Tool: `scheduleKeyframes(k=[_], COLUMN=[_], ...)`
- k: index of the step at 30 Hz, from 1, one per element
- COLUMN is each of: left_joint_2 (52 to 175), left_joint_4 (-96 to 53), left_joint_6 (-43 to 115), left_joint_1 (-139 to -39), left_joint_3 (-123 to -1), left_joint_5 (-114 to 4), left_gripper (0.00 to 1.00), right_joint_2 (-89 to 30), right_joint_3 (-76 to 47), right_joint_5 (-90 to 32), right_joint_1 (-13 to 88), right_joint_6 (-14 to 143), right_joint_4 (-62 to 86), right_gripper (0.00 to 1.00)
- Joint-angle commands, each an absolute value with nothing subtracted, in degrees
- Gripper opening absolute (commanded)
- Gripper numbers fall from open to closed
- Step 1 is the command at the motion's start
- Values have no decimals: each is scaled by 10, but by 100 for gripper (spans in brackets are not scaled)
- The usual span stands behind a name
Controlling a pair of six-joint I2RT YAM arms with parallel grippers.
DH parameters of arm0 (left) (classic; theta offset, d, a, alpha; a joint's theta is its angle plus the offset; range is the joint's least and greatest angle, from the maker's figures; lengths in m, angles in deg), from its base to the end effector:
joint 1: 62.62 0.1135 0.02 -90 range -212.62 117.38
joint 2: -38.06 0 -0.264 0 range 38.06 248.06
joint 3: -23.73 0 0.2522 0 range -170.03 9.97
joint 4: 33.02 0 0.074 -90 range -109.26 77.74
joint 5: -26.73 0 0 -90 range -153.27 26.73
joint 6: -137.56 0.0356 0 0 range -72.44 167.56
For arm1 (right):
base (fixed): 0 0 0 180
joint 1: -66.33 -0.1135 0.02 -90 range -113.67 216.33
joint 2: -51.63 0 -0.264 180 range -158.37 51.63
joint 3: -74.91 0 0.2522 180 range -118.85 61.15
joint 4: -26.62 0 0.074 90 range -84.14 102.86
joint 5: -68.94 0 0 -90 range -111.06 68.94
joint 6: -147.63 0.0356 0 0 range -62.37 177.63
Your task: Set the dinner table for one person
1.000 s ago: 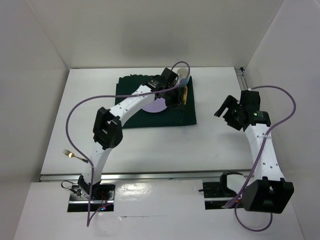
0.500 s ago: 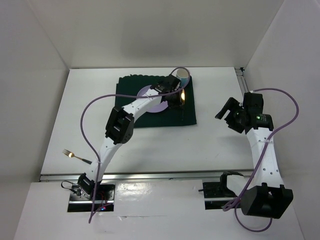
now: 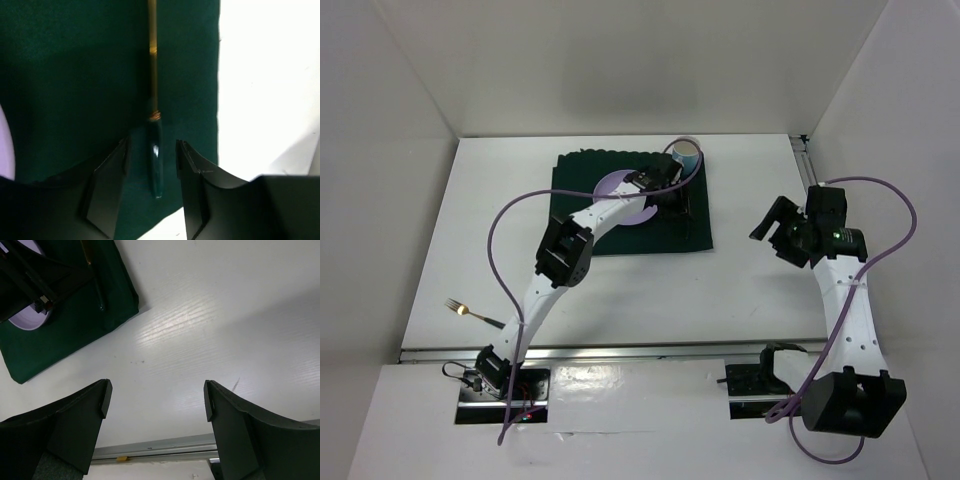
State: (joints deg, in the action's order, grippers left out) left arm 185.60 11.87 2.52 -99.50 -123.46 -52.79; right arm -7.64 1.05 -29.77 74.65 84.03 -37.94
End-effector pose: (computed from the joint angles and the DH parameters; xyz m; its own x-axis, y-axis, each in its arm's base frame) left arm 0.4534 -0.3483 0.1762 -0.8914 -0.2011 -0.4062 0.0875 0.8030 -0.5895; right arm 0.1981 -0.0235 0.3204 -0.6579 0.5404 -0.5246 0.3787 0.8394 0.3898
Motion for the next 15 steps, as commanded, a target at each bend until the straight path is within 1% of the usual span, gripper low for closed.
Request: scheduleKeyframes(k=[1,5,7,10,11,12,13,14,15], left_joint_2=[1812,1778,1759,1702,1680,1624,1592,1560,1529], left_joint_4=[105,111,123,160,172,180,186,202,214], left_joint_6=[45,57,63,84,91,91,91,70,53], left_joint_1=[-996,-996,-996,-1002,-1009,-1017,-1017,-1017,-1007], left_joint_3=[-1220,-1213,-1208,-1194,-1183,-1141,-1113,-1048,-1012], left_joint_5=[-537,-528,-522,-517,-542,-561,-583,-630,-655], left_gripper=[58,58,55,46,45,43,42,42,40], right_joint_2=[-78,-78,-78,-73,-73,-73,-73,-73,-73], right_joint_3=[-14,-26,-31,-31,-31,-31,-31,-31,-31], right_joint_5=[-299,-299,-299,-299,-299,-299,-299,-305,-305], right_joint_1=[751,751,751,751,751,751,751,751,751], right_joint_6=[829,829,829,829,829,829,829,829,829], right_joint_4=[-388,-388,-388,-388,-388,-388,-388,-382,-377], right_gripper=[86,86,86,86,86,86,86,86,86])
